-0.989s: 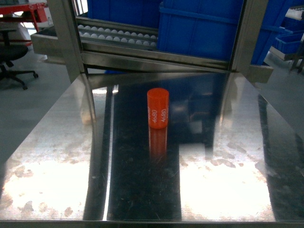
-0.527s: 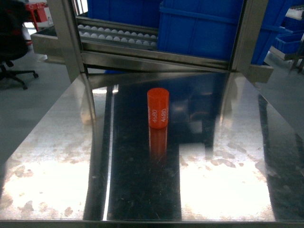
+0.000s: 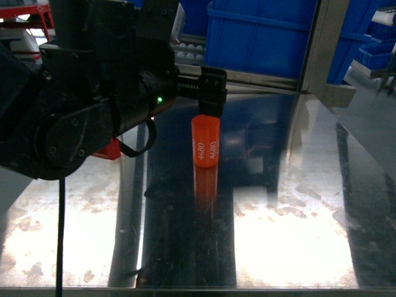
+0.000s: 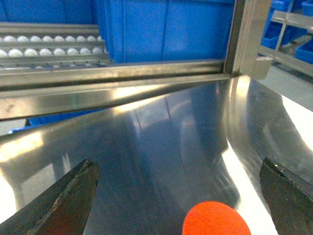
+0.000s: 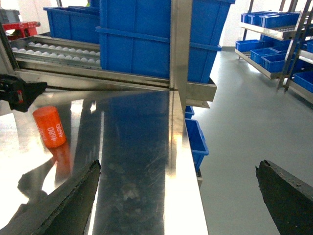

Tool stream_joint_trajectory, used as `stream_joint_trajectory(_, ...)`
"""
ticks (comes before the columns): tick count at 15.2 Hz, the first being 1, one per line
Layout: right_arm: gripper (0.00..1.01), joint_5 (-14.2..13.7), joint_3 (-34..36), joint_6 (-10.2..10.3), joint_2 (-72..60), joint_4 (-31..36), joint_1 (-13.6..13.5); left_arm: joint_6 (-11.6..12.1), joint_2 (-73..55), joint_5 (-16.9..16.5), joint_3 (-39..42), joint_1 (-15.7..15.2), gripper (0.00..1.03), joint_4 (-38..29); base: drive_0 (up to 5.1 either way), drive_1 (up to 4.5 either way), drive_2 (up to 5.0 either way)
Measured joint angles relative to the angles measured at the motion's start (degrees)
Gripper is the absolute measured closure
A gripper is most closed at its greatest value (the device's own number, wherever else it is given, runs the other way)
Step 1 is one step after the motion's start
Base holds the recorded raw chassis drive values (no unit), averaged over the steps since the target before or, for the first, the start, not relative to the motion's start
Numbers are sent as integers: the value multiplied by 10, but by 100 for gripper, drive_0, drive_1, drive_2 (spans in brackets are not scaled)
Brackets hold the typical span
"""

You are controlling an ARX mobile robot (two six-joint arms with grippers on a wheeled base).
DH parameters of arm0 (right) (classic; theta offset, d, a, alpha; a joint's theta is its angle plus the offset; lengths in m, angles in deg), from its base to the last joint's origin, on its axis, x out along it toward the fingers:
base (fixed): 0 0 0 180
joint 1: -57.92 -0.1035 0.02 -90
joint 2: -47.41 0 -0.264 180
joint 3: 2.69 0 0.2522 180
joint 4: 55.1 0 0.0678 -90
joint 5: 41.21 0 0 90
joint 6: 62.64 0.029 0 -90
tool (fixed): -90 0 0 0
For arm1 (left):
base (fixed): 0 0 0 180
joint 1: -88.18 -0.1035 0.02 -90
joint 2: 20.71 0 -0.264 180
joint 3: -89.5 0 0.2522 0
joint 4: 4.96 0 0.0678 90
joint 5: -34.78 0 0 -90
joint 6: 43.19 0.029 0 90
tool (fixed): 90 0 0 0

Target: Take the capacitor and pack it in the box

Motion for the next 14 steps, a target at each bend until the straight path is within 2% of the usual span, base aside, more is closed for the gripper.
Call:
stream_joint_trajectory(4, 3, 0, 0, 0, 0, 0, 0, -17, -32, 3, -30, 20, 5, 28, 0, 0, 0)
stream_joint_trajectory(10, 3, 0, 0, 0, 0, 0, 0, -46, -94, 18, -18, 28, 5, 28, 0, 0, 0)
stream_joint_trajectory(14, 3, 0, 0, 0, 0, 0, 0, -57, -135, 22, -31, 29, 5, 29, 0, 0, 0)
